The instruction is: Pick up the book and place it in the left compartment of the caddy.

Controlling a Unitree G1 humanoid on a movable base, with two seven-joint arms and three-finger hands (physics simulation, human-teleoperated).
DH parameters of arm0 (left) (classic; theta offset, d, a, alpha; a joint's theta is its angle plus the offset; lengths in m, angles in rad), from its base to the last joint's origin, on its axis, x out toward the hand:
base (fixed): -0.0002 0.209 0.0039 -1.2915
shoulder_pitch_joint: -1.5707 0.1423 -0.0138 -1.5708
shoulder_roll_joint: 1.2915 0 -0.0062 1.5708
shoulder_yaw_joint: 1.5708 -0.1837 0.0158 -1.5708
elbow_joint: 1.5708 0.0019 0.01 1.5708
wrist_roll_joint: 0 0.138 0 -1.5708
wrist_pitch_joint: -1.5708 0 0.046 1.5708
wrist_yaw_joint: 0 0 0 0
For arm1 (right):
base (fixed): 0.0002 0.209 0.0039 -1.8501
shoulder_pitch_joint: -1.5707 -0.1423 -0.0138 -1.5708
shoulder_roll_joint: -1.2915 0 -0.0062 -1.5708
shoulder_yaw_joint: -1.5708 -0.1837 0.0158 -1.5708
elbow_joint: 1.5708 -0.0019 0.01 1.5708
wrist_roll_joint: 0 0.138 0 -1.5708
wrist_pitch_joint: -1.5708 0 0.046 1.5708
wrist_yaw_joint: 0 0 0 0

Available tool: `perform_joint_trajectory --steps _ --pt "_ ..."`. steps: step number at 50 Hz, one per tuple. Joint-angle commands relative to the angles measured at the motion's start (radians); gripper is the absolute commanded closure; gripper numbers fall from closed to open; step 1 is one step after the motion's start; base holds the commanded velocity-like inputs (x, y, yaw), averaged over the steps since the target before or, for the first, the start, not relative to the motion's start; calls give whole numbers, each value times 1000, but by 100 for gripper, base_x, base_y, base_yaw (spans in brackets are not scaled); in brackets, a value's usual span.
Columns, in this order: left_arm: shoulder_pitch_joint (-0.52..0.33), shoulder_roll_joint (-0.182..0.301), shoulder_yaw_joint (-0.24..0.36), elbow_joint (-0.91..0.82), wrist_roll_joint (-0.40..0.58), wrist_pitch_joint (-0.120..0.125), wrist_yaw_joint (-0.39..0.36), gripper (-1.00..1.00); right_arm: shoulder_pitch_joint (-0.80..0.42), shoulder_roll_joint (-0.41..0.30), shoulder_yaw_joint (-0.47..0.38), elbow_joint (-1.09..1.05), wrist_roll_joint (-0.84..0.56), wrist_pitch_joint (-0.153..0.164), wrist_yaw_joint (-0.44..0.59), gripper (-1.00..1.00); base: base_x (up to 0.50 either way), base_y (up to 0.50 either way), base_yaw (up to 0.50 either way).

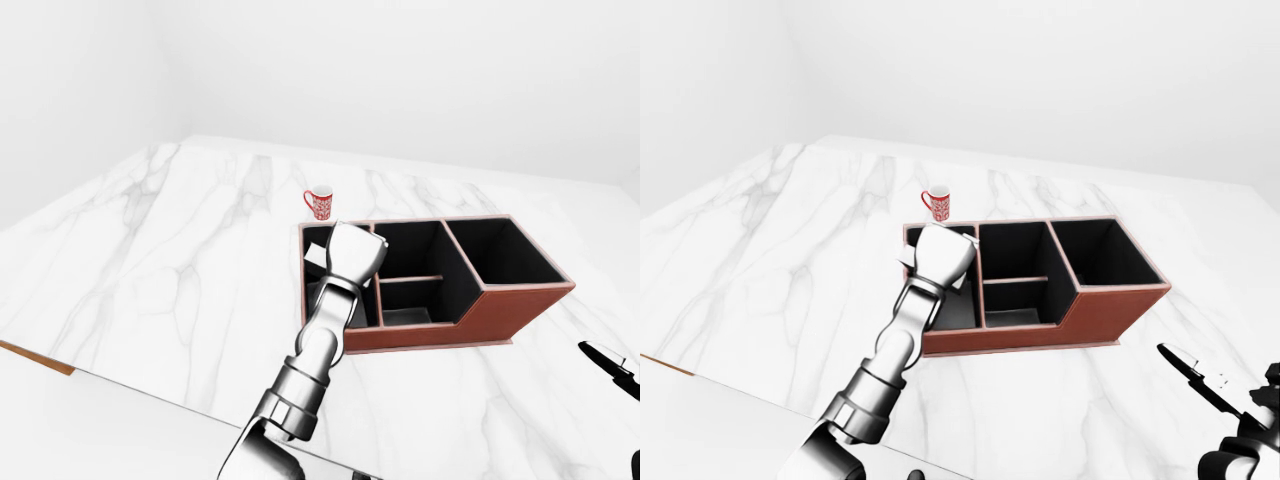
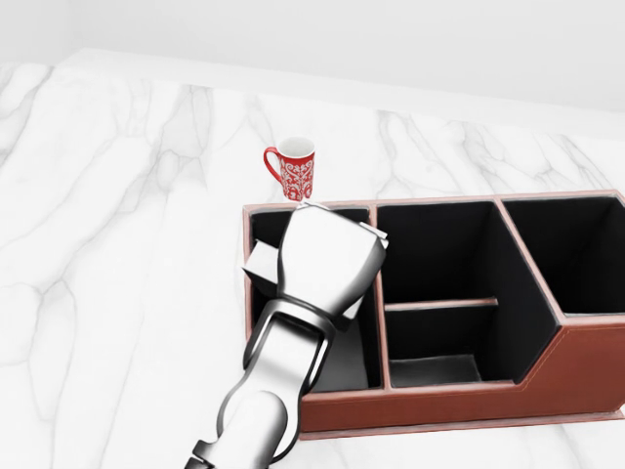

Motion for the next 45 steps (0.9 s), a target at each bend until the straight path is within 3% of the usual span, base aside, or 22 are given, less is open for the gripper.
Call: perform_joint_trajectory --steps 1,6,14,25,34,45 --pt "-49 -3 20 98 -55 0 69 100 0 -1 2 3 -2 -1 -1 -100 0 0 0" --pt "-88 2 32 201 -115 0 118 100 -2 -2 3 8 -2 -4 -2 -100 0 0 0" --pt "-106 13 33 231 -153 0 133 100 -1 -3 5 14 -2 -10 -1 -100 0 0 0" --pt "-159 17 46 362 -215 0 198 100 2 2 1 -2 -2 -1 1 -100 0 0 0" --pt "-221 19 50 533 -268 0 279 100 -1 -1 5 10 -6 -10 1 -100 0 0 0" --pt "-264 18 31 646 -245 0 307 100 4 2 2 -7 -7 4 1 -100 0 0 0"
